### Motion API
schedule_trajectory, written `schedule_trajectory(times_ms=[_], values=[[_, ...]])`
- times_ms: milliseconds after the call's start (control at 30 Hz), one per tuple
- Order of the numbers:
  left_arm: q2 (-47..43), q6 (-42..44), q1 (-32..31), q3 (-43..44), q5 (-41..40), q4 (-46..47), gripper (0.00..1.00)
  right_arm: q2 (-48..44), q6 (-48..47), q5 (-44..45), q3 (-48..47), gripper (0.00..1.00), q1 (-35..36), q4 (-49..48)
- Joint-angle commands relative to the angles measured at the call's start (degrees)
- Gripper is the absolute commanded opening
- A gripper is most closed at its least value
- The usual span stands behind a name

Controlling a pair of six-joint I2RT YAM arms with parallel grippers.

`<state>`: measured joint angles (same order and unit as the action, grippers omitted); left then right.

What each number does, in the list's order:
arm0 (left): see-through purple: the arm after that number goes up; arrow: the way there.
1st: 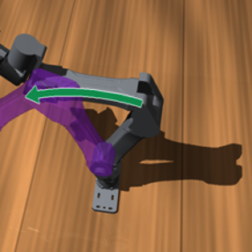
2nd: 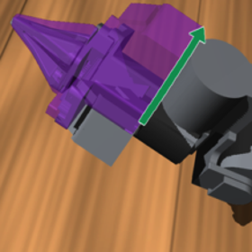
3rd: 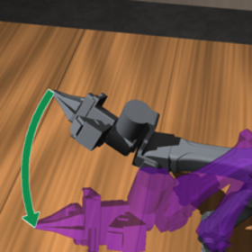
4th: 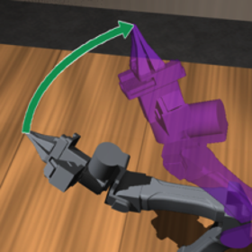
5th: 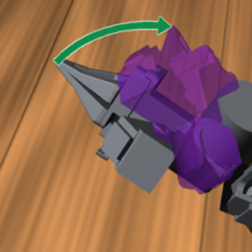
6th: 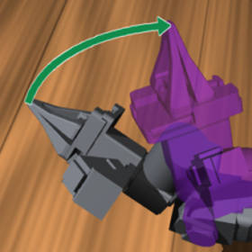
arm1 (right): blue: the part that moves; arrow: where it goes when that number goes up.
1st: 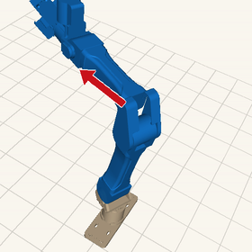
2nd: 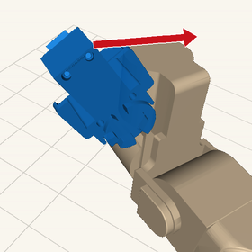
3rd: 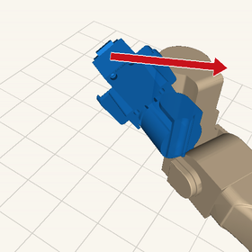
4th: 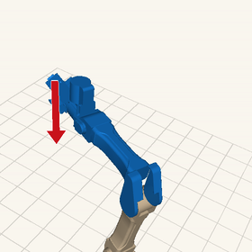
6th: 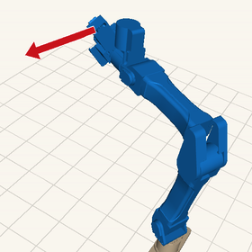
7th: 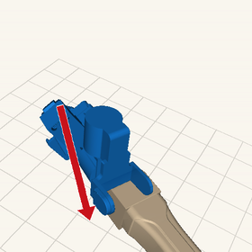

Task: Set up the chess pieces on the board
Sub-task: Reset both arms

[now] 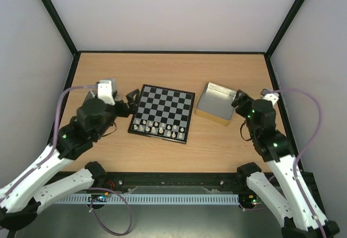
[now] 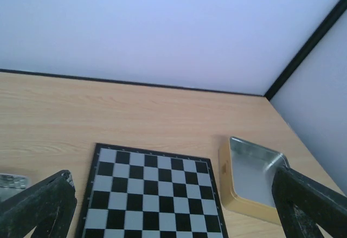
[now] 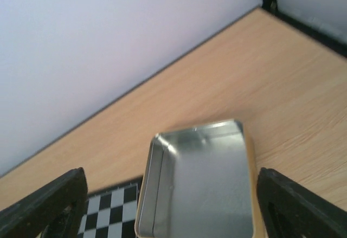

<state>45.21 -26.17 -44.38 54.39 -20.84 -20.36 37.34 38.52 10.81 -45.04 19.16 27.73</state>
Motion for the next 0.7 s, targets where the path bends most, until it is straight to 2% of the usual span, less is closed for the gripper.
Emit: schedule_trajectory(times_ms=[0, 167, 367, 667], values=[[-5.8, 0.1, 0.3, 2.1, -7.1, -8.7, 1.00, -5.1, -1.8, 7.6, -4.5, 0.87, 0.1, 8.5], [-13.1, -1.4, 0.3, 3.4, -11.4, -13.8, 0.99, -10.2, -3.9, 9.5, -8.6, 1.00, 0.1, 12.9], [-19.2, -4.2, 0.3, 4.5, -17.8, -22.0, 1.00, -14.1, -5.5, 6.8, -11.5, 0.98, 0.1, 16.2], [-22.5, -6.4, 0.3, 4.8, -16.8, -26.2, 0.99, -16.4, -4.6, 5.2, -12.0, 0.98, 0.1, 17.1]])
